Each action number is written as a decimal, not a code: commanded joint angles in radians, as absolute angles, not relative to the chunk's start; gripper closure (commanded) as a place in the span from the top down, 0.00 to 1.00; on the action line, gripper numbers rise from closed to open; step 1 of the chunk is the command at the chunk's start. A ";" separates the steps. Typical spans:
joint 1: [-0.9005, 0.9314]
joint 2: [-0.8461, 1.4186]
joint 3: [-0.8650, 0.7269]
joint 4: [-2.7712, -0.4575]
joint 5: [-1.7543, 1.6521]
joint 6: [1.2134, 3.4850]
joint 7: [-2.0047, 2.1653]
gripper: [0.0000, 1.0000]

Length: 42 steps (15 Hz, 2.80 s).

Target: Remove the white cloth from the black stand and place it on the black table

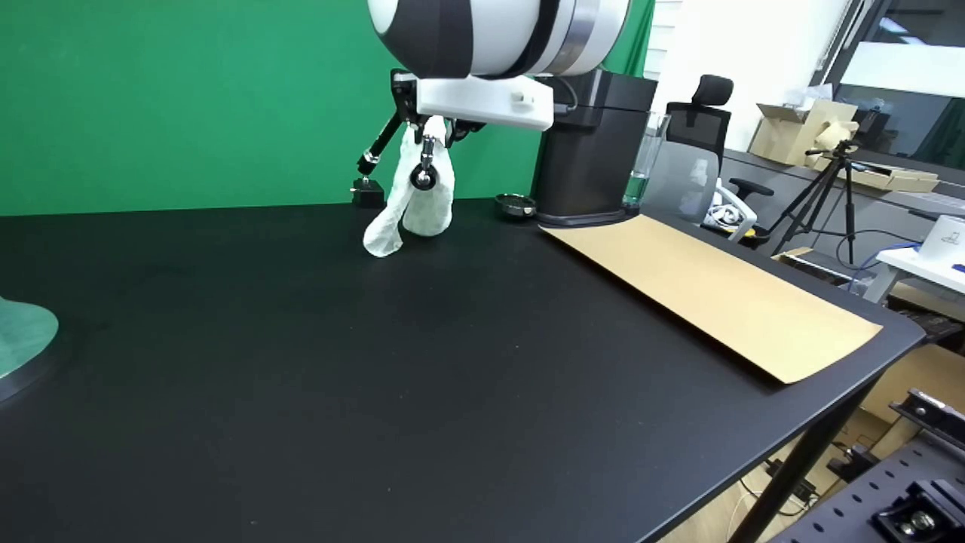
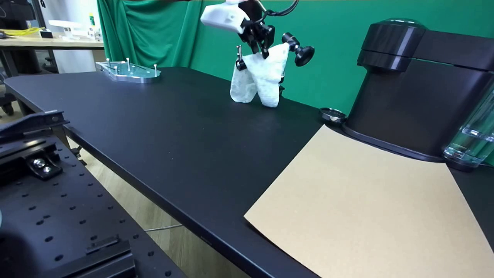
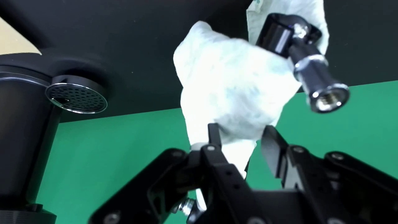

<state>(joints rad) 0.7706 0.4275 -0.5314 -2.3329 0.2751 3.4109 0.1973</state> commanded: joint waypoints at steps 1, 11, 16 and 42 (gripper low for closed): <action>0.693 0.443 -0.466 -2.303 0.255 3.435 0.222 0.11; 0.691 0.392 -0.448 -2.317 0.256 3.459 0.186 0.00; 0.728 0.321 -0.423 -2.376 0.215 3.459 0.149 0.00; 2.027 0.446 -1.462 -2.676 0.501 2.940 -0.189 0.26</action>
